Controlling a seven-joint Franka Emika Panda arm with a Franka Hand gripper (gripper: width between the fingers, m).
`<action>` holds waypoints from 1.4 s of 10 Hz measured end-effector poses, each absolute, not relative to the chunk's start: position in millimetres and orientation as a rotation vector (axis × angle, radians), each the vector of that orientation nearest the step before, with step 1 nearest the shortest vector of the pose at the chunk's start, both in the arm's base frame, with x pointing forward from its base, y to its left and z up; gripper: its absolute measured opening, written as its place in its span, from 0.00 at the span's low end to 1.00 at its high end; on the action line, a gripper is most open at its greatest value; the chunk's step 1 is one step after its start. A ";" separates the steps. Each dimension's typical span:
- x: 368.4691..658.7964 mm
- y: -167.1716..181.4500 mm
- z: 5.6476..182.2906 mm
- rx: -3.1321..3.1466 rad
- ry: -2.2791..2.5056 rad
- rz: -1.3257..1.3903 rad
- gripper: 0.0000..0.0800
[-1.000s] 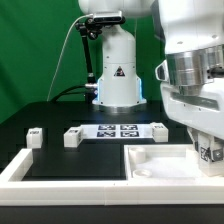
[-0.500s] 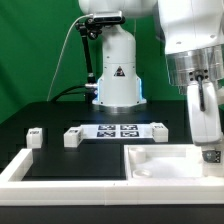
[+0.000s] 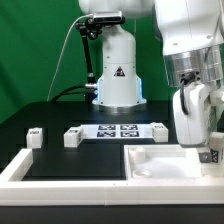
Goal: Assemble one leg
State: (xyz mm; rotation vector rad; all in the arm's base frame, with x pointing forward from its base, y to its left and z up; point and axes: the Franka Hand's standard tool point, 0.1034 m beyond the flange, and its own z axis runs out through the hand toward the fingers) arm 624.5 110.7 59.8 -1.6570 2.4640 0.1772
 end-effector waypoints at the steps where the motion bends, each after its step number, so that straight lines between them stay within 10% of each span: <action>1: 625.6 109.0 61.1 -1.713 2.421 0.174 0.70; 14: 629.1 115.5 67.8 -2.979 0.702 0.076 0.81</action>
Offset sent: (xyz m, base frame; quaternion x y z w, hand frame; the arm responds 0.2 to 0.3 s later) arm 0.0039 0.0097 0.0113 -0.0600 0.0275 -0.2443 0.9674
